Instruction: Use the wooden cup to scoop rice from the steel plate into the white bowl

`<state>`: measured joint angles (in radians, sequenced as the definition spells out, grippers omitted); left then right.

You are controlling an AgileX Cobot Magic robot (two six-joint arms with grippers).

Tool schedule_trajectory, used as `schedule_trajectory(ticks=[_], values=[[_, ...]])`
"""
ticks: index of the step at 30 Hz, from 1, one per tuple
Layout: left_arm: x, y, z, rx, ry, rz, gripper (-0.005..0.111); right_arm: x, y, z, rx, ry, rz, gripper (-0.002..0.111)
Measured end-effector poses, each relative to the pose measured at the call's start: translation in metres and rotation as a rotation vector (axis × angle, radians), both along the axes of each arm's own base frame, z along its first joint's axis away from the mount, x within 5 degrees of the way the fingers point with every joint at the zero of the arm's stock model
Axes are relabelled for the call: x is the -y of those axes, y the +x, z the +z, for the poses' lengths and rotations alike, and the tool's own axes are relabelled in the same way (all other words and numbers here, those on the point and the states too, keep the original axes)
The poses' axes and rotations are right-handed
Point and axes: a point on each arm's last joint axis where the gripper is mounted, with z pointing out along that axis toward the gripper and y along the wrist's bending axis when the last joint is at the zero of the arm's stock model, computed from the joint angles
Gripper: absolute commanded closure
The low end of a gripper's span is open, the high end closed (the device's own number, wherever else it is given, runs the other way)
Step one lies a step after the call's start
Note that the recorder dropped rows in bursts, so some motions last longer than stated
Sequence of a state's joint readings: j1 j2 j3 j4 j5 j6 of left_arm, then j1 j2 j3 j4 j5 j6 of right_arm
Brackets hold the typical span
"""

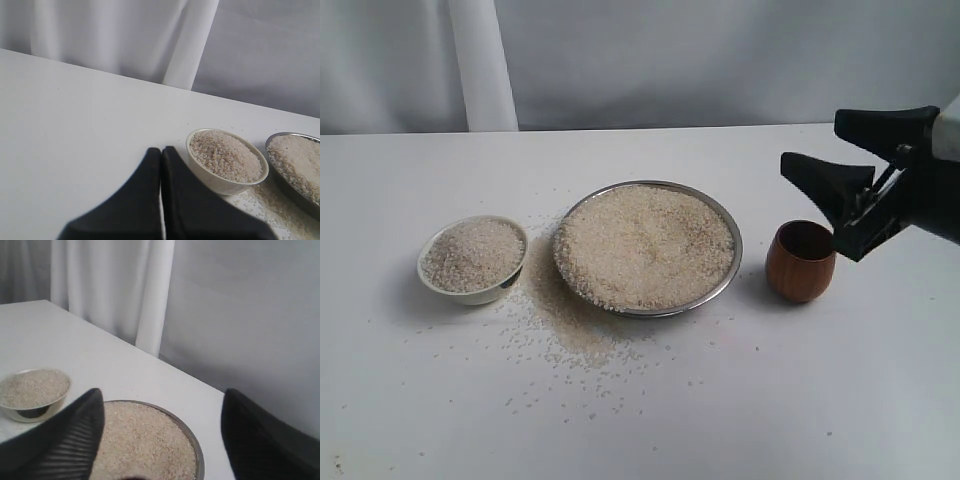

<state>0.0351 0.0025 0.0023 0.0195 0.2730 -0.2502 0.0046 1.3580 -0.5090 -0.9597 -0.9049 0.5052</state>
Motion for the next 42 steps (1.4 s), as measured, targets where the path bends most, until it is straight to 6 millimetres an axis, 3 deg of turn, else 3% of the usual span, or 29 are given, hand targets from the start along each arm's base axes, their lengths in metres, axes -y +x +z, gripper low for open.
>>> schedule_trajectory(ticks=[7,8,16,19,38,42], values=[[0.000,0.000,0.000,0.000,0.000,0.000,0.107,0.000,-0.030,0.039,0.035,0.062,0.000,0.098],[0.000,0.000,0.000,0.000,0.000,0.000,0.107,-0.001,-0.033,0.042,0.035,0.073,0.004,0.108],[0.000,0.000,0.000,0.000,0.000,0.000,0.107,-0.006,-0.089,0.083,0.109,0.123,0.087,0.108],[0.000,0.000,0.000,0.000,0.000,0.000,0.107,-0.006,-0.101,0.092,0.165,0.123,0.092,0.108],[0.000,0.000,0.000,0.000,0.000,0.000,0.107,-0.006,-0.104,0.094,0.177,0.125,0.093,0.108],[0.000,0.000,0.000,0.000,0.000,0.000,0.107,-0.005,-0.113,0.100,0.220,0.117,0.084,0.108]])
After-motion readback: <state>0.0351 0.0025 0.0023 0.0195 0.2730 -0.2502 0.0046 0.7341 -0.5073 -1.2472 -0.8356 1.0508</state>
